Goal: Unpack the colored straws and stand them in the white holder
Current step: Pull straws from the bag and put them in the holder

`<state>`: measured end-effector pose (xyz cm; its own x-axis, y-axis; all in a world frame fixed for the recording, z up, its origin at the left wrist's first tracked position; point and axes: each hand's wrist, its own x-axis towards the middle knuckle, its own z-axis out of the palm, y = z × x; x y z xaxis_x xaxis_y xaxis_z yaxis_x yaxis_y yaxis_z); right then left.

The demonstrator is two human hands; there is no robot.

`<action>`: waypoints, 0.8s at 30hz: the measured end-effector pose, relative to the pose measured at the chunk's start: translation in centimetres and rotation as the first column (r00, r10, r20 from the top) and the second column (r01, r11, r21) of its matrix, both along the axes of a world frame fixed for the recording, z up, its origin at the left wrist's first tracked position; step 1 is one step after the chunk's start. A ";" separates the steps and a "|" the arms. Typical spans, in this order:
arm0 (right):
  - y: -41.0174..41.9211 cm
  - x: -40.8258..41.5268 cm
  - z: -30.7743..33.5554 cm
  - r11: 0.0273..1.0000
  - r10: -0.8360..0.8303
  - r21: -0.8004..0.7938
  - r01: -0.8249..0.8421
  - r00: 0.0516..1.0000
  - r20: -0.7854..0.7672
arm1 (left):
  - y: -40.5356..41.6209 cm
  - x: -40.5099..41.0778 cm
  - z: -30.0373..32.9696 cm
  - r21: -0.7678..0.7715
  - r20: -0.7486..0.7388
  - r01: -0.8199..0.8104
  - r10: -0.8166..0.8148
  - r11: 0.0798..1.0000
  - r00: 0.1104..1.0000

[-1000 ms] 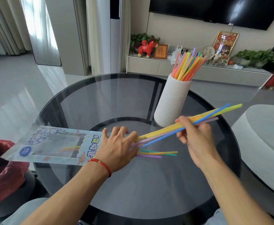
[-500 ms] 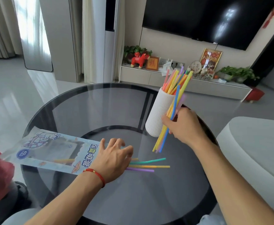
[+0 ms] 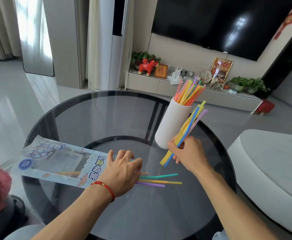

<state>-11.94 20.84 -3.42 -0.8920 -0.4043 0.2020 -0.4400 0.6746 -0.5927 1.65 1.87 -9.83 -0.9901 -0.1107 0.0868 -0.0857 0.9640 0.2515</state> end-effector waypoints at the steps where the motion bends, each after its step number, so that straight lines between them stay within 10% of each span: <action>1: 0.0 0.0 0.1 1.000 0.006 0.001 -0.006 1.000 0.003 | 0.0 0.0 0.0 0.000 0.001 0.000 0.000 1.000 1.000; 7: 0.7 -0.1 2.5 0.954 0.008 -0.299 -0.018 0.999 -0.037 | -0.1 -0.4 -0.6 0.020 -0.035 0.003 -0.003 1.000 0.999; 13: 1.4 -3.5 9.1 0.657 -0.188 -0.750 0.075 0.980 -0.067 | -0.1 -0.5 -0.6 0.066 -0.091 -0.002 0.008 0.998 0.996; 24: -1.3 -5.7 13.7 0.949 -0.142 -0.314 0.014 0.911 -0.388 | -0.1 -0.7 -0.7 0.039 -0.055 0.003 0.000 0.999 0.998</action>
